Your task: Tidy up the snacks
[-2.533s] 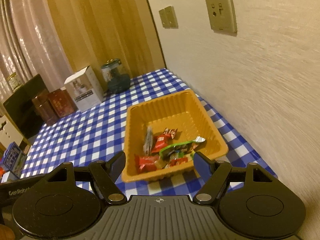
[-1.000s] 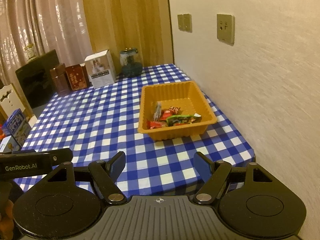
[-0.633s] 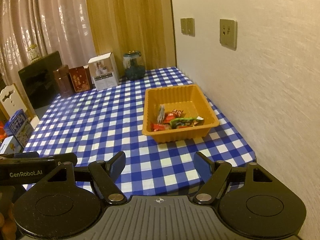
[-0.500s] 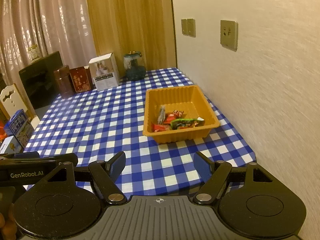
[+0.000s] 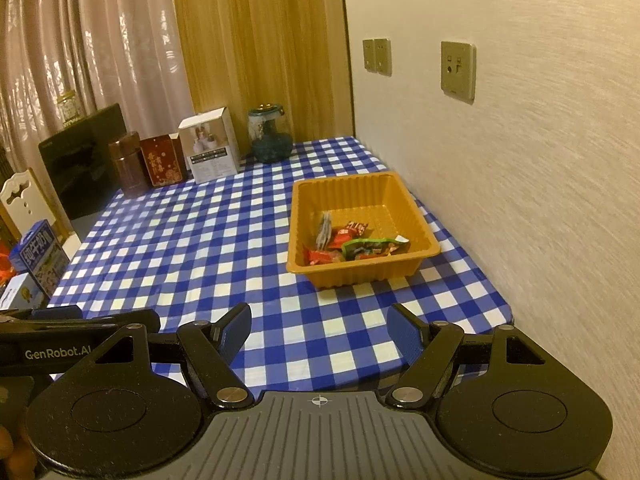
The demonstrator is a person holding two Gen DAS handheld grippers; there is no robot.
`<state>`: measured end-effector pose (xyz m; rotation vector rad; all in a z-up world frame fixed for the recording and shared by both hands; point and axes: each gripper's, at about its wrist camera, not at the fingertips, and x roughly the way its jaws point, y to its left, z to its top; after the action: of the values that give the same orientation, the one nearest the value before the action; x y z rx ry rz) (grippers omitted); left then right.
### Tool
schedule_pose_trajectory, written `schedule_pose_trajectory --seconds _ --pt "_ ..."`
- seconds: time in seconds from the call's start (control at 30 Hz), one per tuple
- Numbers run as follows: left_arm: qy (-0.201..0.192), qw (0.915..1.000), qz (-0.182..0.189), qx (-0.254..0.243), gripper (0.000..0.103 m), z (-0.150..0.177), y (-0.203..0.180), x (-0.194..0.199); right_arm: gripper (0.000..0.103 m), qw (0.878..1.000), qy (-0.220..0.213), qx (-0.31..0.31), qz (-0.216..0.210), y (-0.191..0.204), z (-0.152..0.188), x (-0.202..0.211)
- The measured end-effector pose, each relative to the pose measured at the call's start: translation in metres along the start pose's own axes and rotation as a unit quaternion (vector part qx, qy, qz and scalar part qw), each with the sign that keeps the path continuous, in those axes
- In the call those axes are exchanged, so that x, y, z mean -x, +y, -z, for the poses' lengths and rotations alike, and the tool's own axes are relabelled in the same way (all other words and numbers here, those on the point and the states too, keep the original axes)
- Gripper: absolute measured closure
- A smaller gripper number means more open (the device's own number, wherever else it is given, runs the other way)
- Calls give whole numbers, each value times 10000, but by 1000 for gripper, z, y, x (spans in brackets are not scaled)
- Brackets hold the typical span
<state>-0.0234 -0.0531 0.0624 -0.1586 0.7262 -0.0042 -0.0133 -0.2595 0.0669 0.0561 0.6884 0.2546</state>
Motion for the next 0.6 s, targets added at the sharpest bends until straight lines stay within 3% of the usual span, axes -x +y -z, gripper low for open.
schedule_pose_trajectory --seconds 0.6 --pt "6 10000 -8 0 0 2 -2 -1 28 10000 -3 4 -12 -1 0 0"
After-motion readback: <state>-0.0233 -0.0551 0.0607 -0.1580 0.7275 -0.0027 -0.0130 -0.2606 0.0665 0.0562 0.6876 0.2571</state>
